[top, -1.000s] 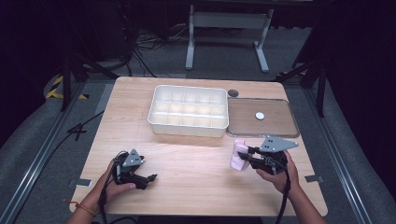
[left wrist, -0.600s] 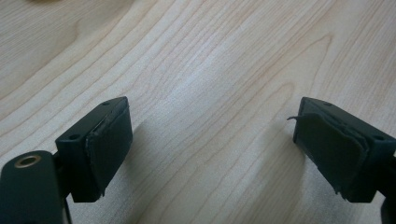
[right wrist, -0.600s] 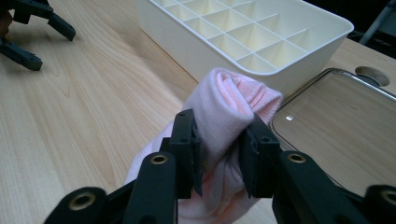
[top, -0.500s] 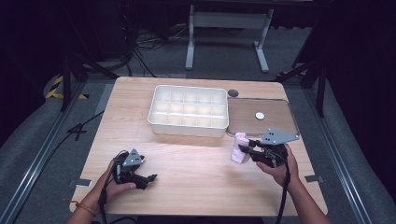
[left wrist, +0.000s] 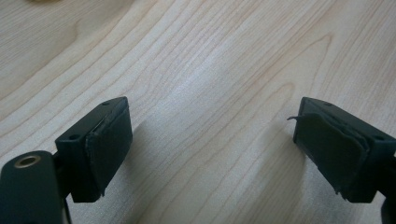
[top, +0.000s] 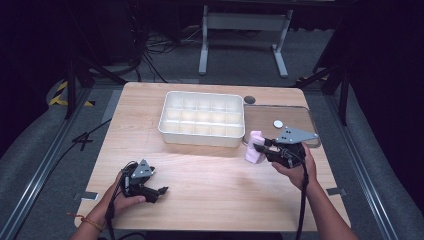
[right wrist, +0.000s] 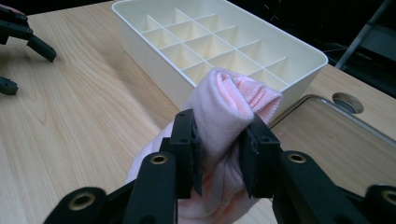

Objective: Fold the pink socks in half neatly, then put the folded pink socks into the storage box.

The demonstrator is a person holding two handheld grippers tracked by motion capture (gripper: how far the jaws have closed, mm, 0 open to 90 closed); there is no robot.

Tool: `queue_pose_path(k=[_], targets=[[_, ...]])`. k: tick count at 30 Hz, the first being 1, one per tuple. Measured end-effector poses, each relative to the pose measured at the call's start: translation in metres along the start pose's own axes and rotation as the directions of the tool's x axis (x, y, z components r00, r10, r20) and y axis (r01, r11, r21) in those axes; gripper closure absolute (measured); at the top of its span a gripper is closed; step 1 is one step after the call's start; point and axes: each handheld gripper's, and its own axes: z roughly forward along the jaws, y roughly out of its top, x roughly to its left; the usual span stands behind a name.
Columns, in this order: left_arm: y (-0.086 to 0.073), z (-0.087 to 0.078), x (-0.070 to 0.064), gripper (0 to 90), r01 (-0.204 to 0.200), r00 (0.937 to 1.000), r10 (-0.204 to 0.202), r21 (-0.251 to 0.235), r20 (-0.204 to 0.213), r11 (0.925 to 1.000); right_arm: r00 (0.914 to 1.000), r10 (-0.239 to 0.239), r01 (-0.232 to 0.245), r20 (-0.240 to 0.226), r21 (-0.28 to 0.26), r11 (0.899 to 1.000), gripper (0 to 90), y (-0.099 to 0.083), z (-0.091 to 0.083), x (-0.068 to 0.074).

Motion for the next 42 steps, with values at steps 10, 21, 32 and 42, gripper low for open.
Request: queue_pose_path(k=[10,21,32,42], targets=[[0.000,0.000,0.000,11.9,-0.003,1.0000,0.003,-0.002,-0.003,1.0000,0.9997,-0.023,0.023,0.010,0.007,1.000,69.4,0.010,0.006,-0.002],[0.000,0.000,-0.001,11.9,0.004,1.0000,-0.004,-0.003,-0.003,1.0000,0.9992,-0.029,0.029,0.027,0.004,1.000,69.4,0.023,0.010,-0.010],[0.000,0.000,-0.001,11.7,0.008,0.9999,-0.008,-0.004,-0.010,1.0000,0.9978,-0.043,0.042,0.051,0.015,0.999,69.4,0.041,0.020,-0.018],[0.000,0.000,-0.001,11.7,0.001,0.9999,-0.001,-0.002,-0.014,1.0000,0.9954,-0.071,0.070,0.064,0.026,0.997,69.5,0.060,0.035,-0.020]])
